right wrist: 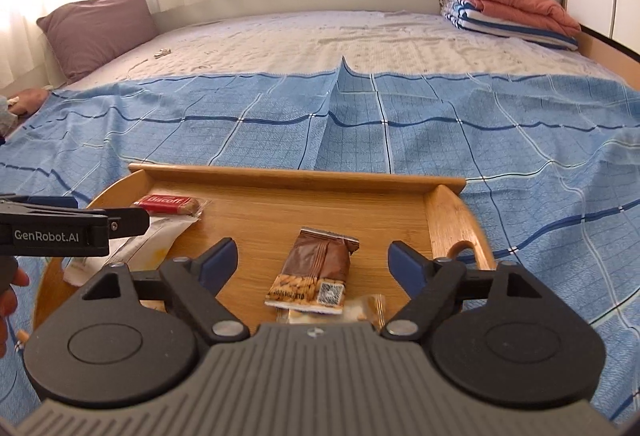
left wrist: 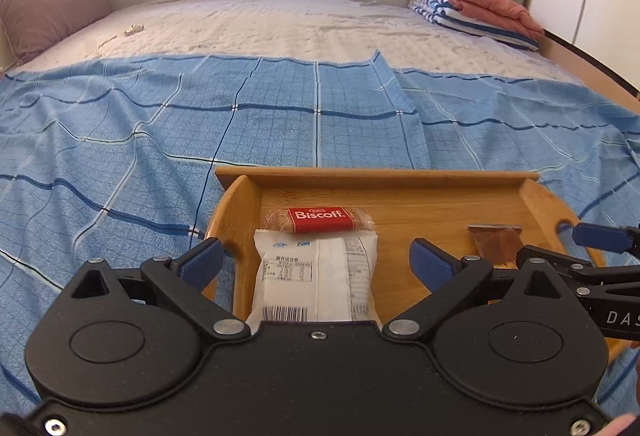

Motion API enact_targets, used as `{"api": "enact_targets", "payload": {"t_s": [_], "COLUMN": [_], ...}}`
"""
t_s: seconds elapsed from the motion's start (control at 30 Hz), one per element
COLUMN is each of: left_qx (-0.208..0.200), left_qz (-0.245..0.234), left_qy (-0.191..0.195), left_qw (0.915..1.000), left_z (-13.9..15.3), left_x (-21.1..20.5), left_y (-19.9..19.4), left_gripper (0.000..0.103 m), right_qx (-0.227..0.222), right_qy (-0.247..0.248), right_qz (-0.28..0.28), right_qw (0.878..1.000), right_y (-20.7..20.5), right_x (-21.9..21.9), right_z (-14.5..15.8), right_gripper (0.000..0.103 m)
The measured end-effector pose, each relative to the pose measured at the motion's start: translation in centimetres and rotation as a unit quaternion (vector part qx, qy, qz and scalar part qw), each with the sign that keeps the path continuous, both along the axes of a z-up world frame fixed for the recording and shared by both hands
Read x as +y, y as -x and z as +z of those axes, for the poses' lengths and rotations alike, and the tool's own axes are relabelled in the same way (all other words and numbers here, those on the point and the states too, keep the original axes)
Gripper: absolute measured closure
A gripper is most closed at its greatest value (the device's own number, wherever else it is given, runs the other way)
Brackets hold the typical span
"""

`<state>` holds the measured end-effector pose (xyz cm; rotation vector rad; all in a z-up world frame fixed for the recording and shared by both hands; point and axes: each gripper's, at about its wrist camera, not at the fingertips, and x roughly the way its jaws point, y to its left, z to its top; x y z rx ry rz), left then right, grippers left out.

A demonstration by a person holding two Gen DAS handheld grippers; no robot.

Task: Organize snacks
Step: 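Move both tools back over the remaining snack pile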

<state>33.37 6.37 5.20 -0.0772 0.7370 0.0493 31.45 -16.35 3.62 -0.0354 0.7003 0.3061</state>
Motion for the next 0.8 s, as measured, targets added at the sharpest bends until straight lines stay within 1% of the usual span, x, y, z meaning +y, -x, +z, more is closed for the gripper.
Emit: {"api": "enact_targets", "payload": {"t_s": [0.17,0.27,0.43,0.63,0.8], "left_qx": [-0.022,-0.038,-0.054,-0.069,-0.089], "left_qz": [-0.02,-0.034,-0.056,-0.068,-0.079], "left_qy": [-0.007,-0.021,-0.031,-0.018,-0.035], "left_qw": [0.9995,0.9985,0.9965,0.9951,0.9923], "left_z": [1.3,1.9,2.5,2.4,1.9], "left_x": [-0.2,-0.6,-1.2,-1.4,-1.8], "left_y": [4.0,6.8,11.3,16.1,20.1], "left_gripper": [0.002,0.002,0.001,0.001,0.001], "right_qx": [-0.013,-0.02,-0.03,-0.036,-0.038], "right_qy": [-0.001,-0.004,-0.007,-0.006,0.004], "right_qz": [0.021,0.031,0.049,0.056,0.05], "right_qw": [1.0,0.999,0.998,0.998,0.998], "right_y": [3.3,5.4,9.3,13.5,16.4], "right_x": [-0.4,-0.8,-1.4,-2.1,-2.7], "right_z": [1.2,1.8,2.4,2.1,1.1], "right_gripper": [0.012,0.011,0.009,0.007,0.006]}}
